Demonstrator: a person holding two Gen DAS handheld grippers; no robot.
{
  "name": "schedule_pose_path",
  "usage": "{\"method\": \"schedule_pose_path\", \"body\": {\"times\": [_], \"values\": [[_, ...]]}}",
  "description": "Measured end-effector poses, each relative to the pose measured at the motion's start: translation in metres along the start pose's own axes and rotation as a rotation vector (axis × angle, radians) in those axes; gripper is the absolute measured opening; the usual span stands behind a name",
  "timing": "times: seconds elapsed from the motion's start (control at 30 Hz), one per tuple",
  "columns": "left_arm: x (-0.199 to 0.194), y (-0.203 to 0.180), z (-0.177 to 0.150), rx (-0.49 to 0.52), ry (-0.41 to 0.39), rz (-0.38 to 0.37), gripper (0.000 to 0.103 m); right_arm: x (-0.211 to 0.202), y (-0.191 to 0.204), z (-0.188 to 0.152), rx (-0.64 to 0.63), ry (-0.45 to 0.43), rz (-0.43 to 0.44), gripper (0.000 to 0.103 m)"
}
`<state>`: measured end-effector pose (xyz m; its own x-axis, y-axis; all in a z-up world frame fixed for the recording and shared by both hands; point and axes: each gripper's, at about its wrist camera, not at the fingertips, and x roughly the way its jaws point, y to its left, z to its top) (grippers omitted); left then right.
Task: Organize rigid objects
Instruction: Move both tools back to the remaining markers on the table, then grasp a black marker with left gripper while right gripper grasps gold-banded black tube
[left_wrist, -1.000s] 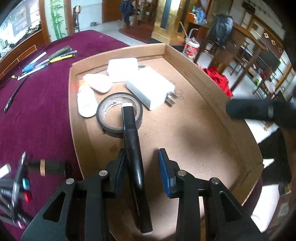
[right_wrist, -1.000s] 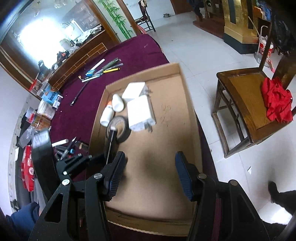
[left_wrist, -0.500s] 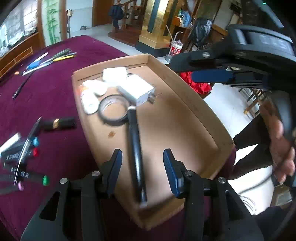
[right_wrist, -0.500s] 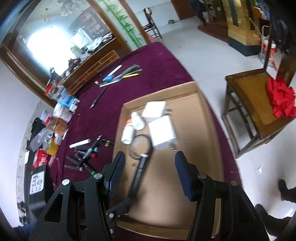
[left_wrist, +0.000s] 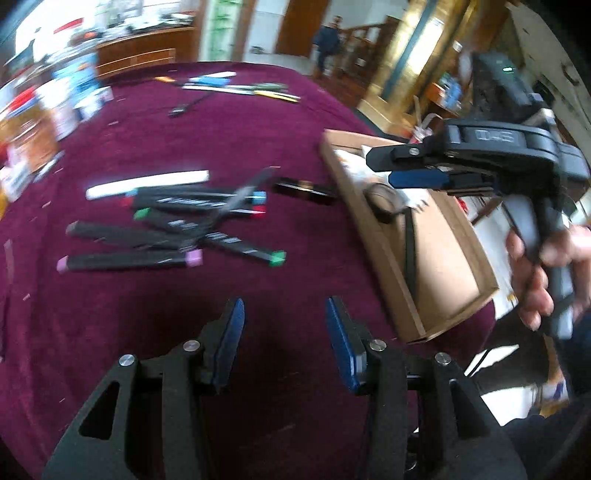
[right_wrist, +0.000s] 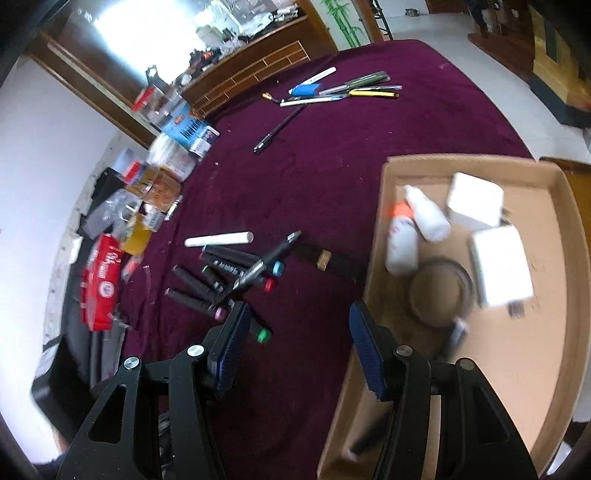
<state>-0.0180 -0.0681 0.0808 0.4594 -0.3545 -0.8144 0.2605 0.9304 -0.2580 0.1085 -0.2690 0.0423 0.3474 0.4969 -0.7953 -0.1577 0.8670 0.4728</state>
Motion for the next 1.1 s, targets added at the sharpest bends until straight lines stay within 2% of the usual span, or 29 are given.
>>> {"method": "schedule_pose_path", "body": {"times": [0.17, 0.3, 0.37, 0.47, 0.6, 0.63, 0.67, 0.7, 0.73, 0.83, 1.1], "values": [[-0.017, 0.032, -0.015, -0.055, -0.010, 0.039, 0.044, 0.043, 0.004, 0.031, -0.032, 0.044, -0.099, 0.051], [-0.024, 0.054, -0.020, -0.090, -0.010, 0.067, 0.044, 0.069, 0.003, 0.043, -0.038, 0.091, -0.133, 0.050], [-0.027, 0.064, -0.023, -0.109, -0.010, 0.075, 0.044, 0.076, 0.000, 0.041, -0.029, 0.099, -0.155, 0.050], [-0.032, 0.078, -0.026, -0.127, -0.017, 0.086, 0.044, 0.081, -0.002, 0.031, -0.019, 0.126, -0.143, 0.050], [-0.036, 0.091, -0.026, -0.137, -0.020, 0.091, 0.044, 0.084, 0.015, 0.006, -0.078, 0.185, -0.118, 0.050], [-0.035, 0.094, -0.025, -0.135, -0.020, 0.090, 0.044, 0.085, 0.022, -0.004, -0.108, 0.203, -0.116, 0.049], [-0.035, 0.096, -0.024, -0.134, -0.020, 0.088, 0.044, 0.086, 0.029, -0.014, -0.143, 0.214, -0.124, 0.040], [-0.035, 0.099, -0.022, -0.131, -0.020, 0.088, 0.044, 0.086, 0.037, -0.023, -0.192, 0.217, -0.159, 0.026], [-0.034, 0.102, -0.021, -0.127, -0.018, 0.090, 0.044, 0.085, 0.043, -0.031, -0.224, 0.209, -0.189, 0.022], [-0.030, 0.107, -0.011, -0.092, 0.001, 0.076, 0.044, 0.081, 0.045, -0.044, -0.213, 0.189, -0.191, 0.018], [0.000, 0.120, 0.033, 0.131, 0.098, 0.075, 0.044, 0.052, 0.048, -0.065, -0.150, 0.136, -0.119, 0.017]]}}
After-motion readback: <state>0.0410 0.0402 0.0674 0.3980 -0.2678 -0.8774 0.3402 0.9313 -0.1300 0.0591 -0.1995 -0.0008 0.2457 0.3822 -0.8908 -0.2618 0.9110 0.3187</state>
